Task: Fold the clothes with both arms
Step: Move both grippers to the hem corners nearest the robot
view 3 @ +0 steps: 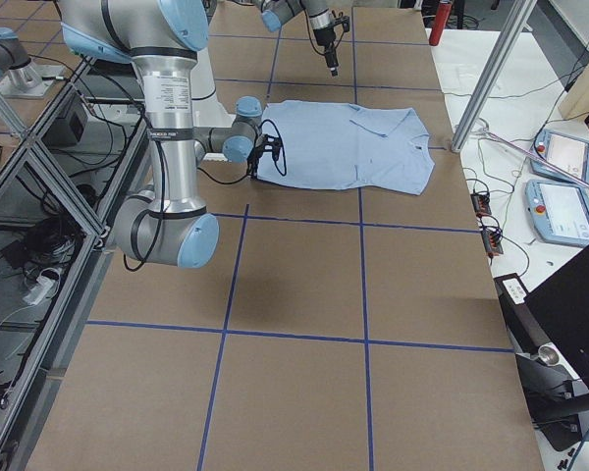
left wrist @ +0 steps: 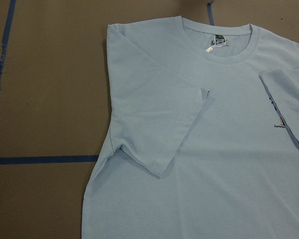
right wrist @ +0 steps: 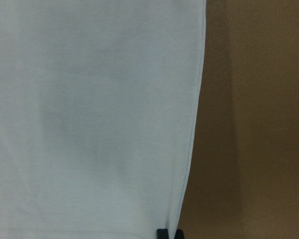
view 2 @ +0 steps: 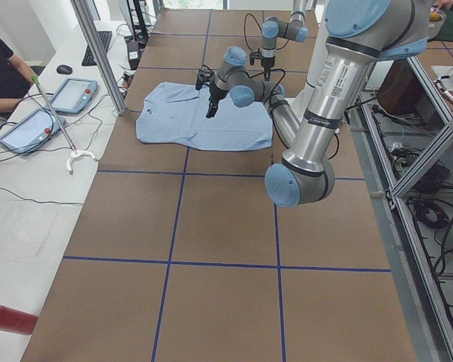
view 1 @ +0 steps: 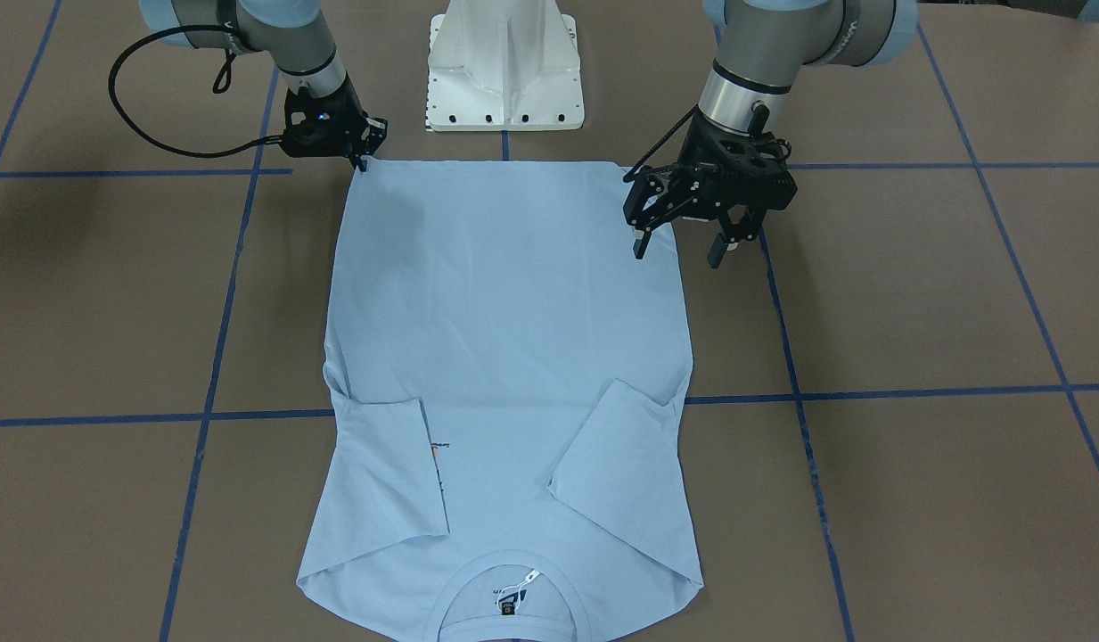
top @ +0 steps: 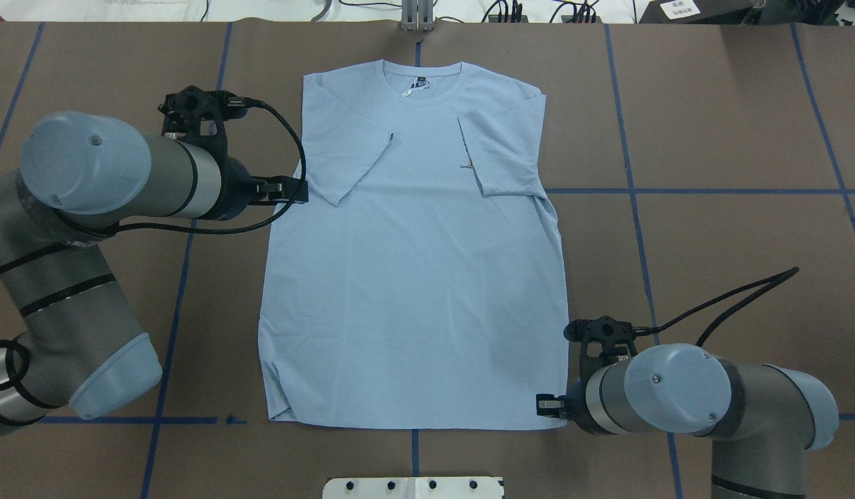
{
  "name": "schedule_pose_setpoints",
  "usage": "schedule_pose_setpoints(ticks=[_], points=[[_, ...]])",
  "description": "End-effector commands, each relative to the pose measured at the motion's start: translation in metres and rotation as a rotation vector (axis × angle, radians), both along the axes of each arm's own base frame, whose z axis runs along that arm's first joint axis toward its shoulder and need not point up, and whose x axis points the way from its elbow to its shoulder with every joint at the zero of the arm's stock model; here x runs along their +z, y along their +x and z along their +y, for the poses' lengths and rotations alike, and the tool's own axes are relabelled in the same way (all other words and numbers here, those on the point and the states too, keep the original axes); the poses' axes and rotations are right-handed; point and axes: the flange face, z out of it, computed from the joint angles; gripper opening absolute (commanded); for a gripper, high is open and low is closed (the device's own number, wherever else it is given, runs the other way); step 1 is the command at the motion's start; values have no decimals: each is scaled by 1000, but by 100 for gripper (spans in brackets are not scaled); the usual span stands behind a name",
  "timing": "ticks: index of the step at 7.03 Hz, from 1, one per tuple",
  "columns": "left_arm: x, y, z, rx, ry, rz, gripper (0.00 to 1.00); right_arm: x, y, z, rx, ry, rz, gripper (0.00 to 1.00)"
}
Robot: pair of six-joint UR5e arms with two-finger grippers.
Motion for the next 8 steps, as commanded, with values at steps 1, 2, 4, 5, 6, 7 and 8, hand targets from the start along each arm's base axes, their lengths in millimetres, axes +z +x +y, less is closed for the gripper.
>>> schedule_pose_setpoints(ticks=[1,2,4,5,6,7,8], points=[[43,7,26,51,-160,2,100,-35,21,-7,21,19,-83,0],[61,34,60,71,-245,-11,100,-42,30,-14,43,26,-97,0],[83,80,126,71,-390,-32,100,-41,31,-19,68,39,-92,0],[87,102,157,-8,-461,-26,100,-41,32,-21,73,40,-92,0],[93,109,172,-23,-503,-33,100,-42,33,-23,77,40,-94,0],[97,109,173,-27,-507,-45,100,-43,34,-24,81,41,-96,0],[105,107,174,-29,-512,-59,97,-46,36,-28,89,44,-101,0]])
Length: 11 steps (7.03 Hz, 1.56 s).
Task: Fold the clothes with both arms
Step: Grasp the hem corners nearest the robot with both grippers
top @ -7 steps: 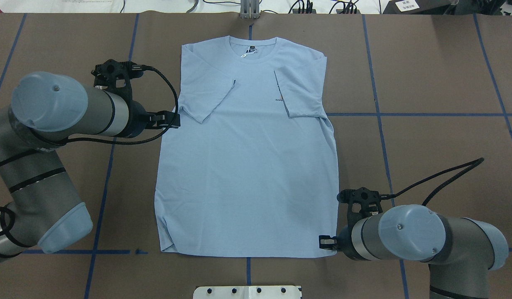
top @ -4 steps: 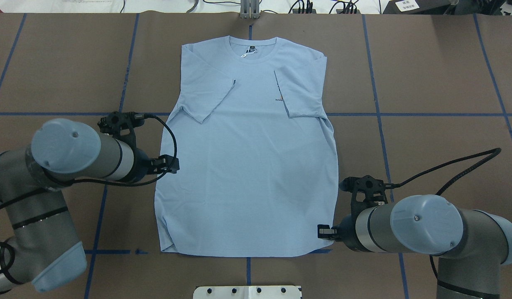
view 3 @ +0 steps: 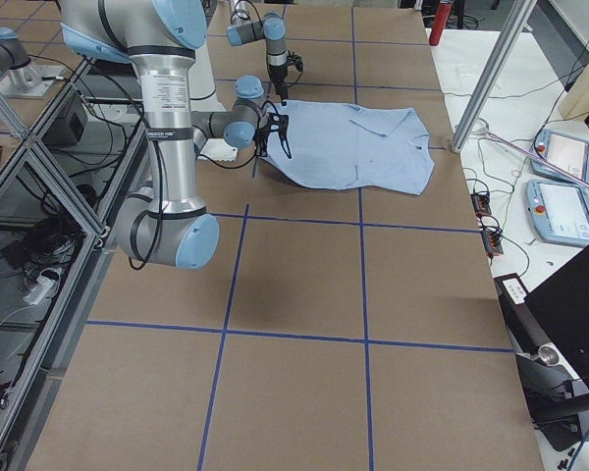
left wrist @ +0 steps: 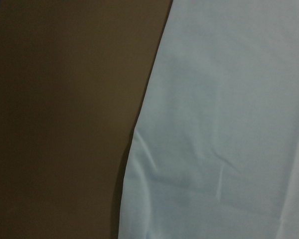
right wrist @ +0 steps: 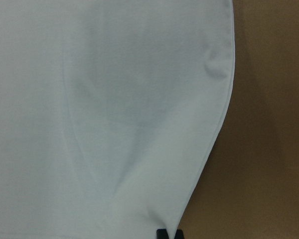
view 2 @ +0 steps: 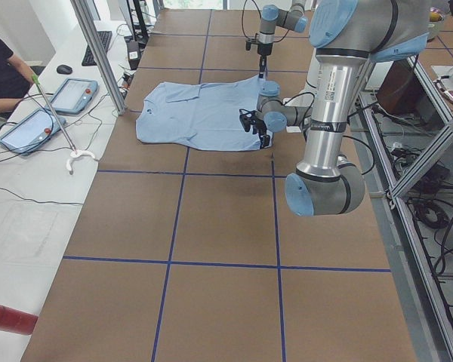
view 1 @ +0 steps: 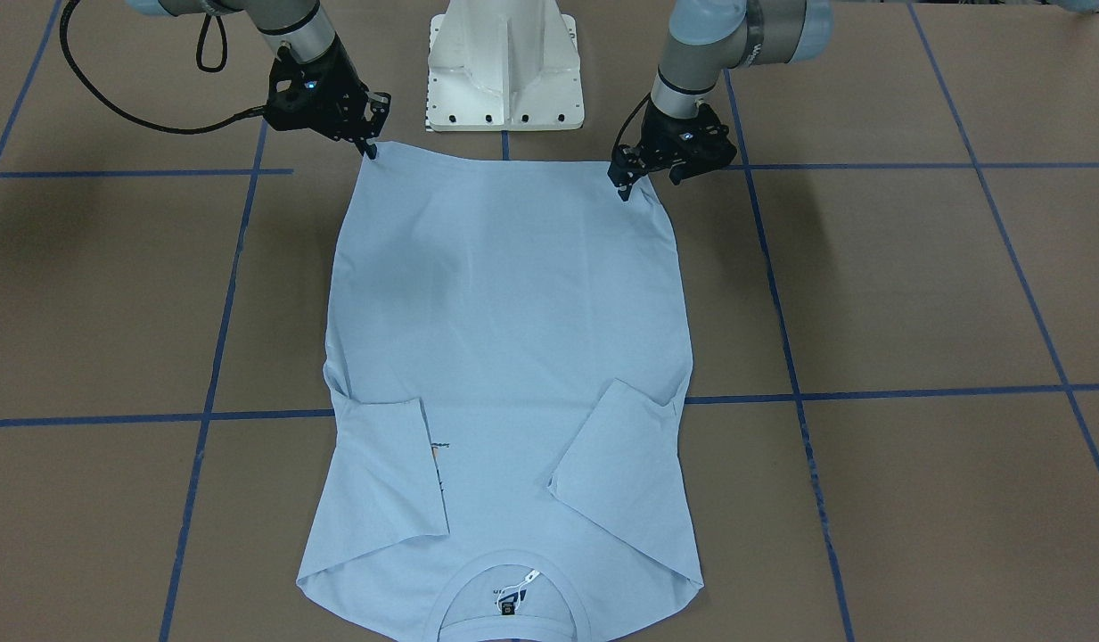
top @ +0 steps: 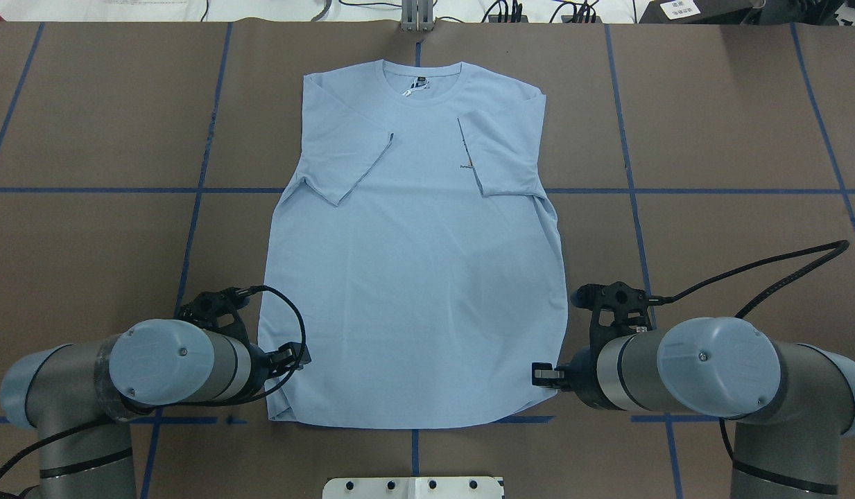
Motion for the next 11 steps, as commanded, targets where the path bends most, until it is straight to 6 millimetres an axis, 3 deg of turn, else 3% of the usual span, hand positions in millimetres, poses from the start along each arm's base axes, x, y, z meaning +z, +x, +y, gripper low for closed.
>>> schedule_pose_setpoints(ticks=[1,3,8,9,11], points=[[13,-5,5,-6,-15,-24,94,-3,4,-6,13,2,-6,0],[10,-11,7,-6,-13,-15,90,-3,5,-9,18,3,-6,0],[11,6,26,22,-28,-19,83,-2,6,-10,20,2,-3,0],[11,12,34,31,-36,-20,78,-2,7,-11,22,1,-5,0],[10,16,39,26,-57,-35,56,-2,9,-14,26,-1,-6,0]])
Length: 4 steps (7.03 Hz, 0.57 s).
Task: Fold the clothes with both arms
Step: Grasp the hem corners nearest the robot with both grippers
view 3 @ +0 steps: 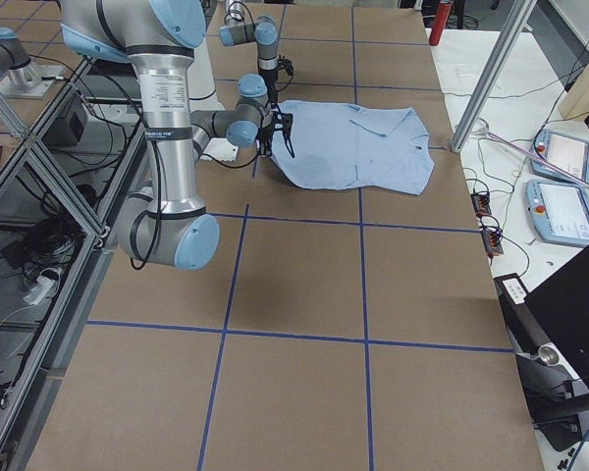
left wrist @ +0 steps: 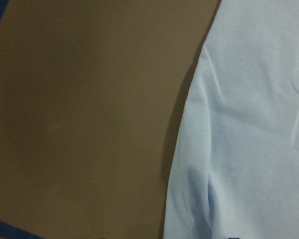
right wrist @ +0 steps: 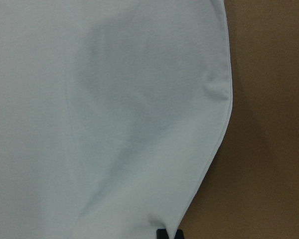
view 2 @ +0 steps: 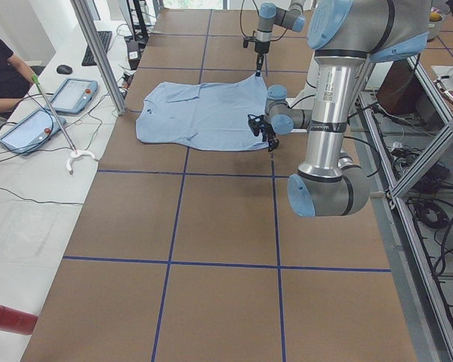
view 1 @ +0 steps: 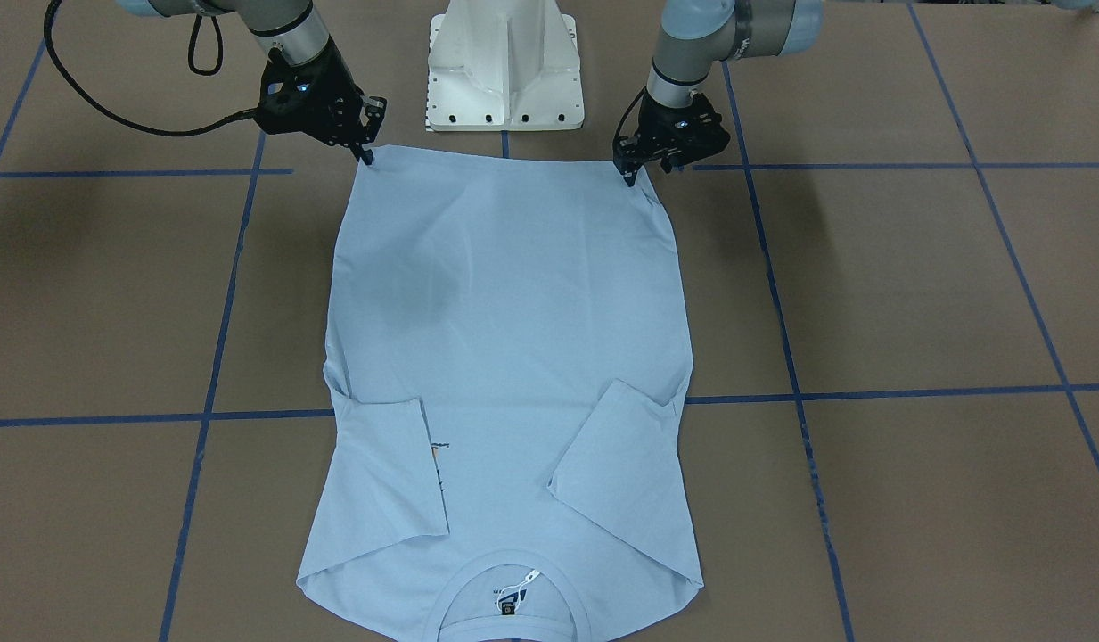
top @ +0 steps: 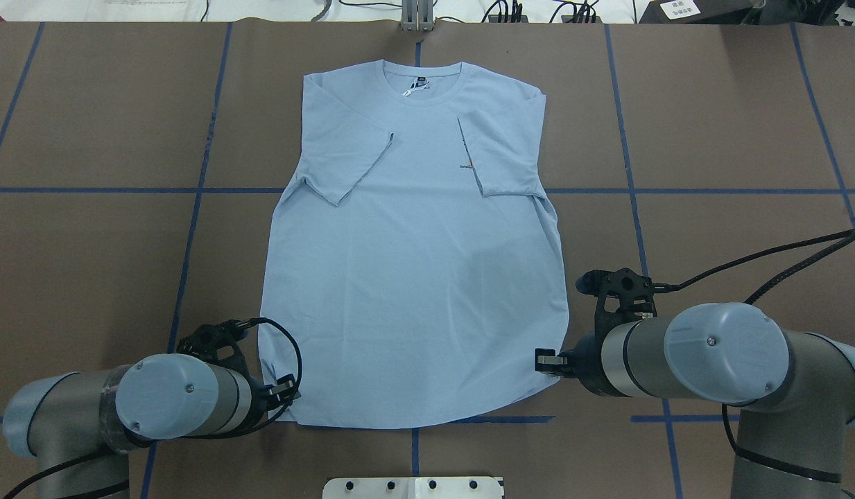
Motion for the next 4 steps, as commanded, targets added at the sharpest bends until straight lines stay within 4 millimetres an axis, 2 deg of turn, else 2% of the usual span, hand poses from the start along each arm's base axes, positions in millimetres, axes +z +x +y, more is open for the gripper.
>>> schedule_pose_setpoints(ticks=[1,3,4], points=[[-3,4,4,2,-9,-12,51,0,1,-1,1,-2,-1,0],[-2,6,5,5,-8,-13,41,0,2,-3,5,-1,0,0],[-3,5,4,3,-8,-11,31,0,3,-4,7,-2,0,0]])
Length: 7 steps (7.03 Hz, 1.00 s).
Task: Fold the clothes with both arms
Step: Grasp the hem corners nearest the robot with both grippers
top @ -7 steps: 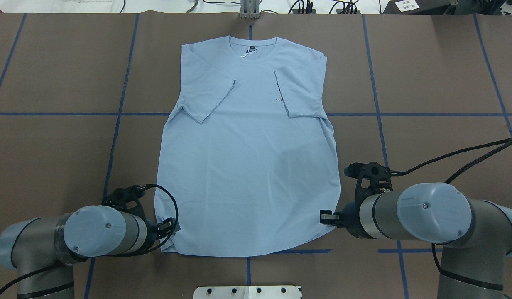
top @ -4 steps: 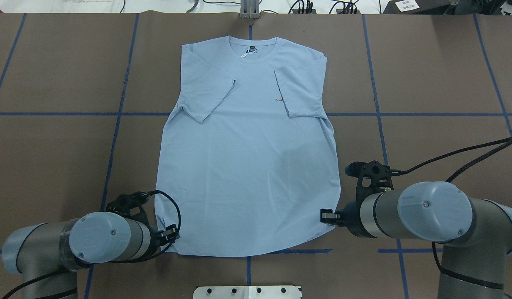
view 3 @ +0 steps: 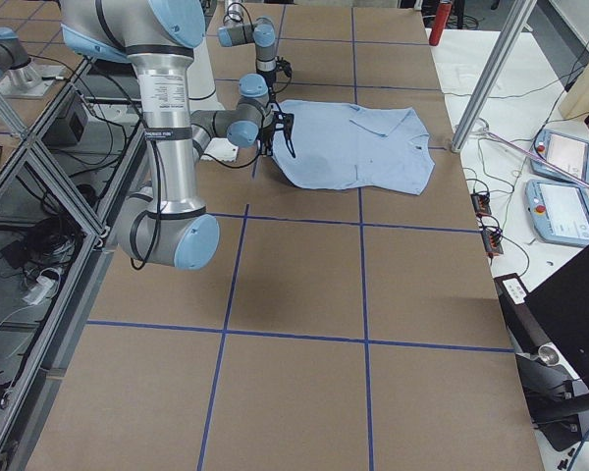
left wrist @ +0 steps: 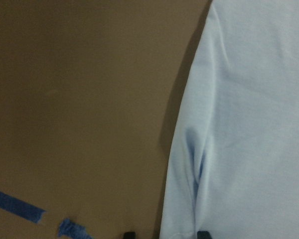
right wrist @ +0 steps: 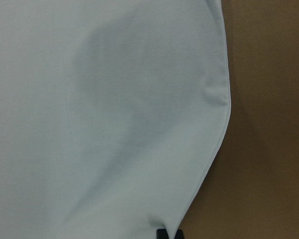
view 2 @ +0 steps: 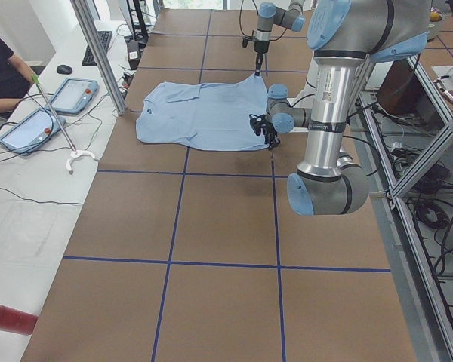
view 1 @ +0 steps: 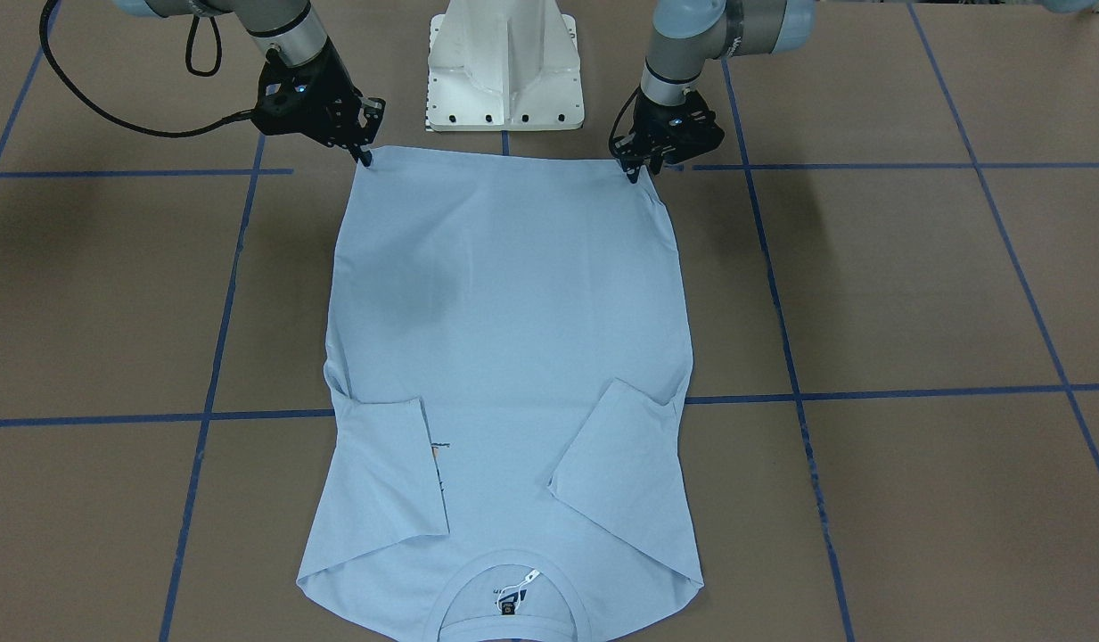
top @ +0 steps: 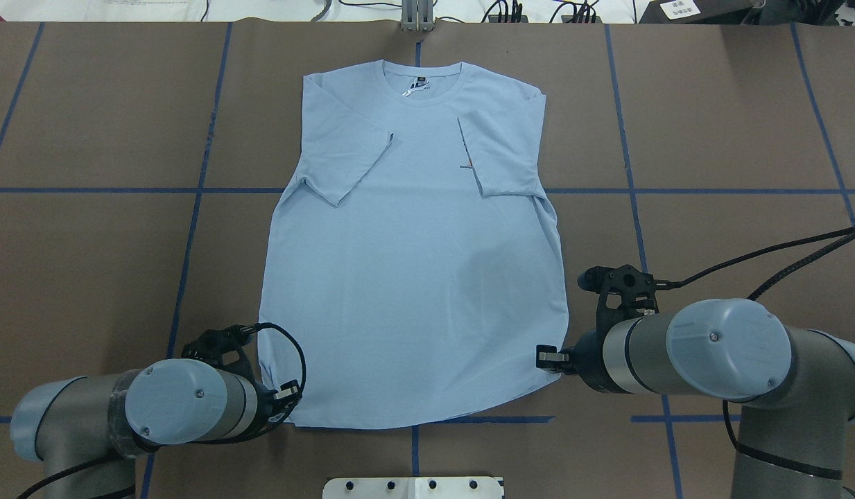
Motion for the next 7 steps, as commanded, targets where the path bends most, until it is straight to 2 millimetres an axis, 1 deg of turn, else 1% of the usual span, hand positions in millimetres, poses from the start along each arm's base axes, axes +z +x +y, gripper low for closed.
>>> schedule_pose_setpoints(ticks=[1,3,4,6,7], points=[[-1,0,1,0,0,1,19,1,2,-3,7,-1,2,0],[-4,-2,0,0,-2,-14,5,0,3,-4,7,0,0,0],[-11,0,0,0,-2,-14,3,1,2,-4,7,-1,2,0],[-15,-1,-1,-2,-2,-11,1,4,3,-4,5,2,10,0],[-24,-10,-1,-7,3,5,1,4,3,-4,-2,-1,7,0]])
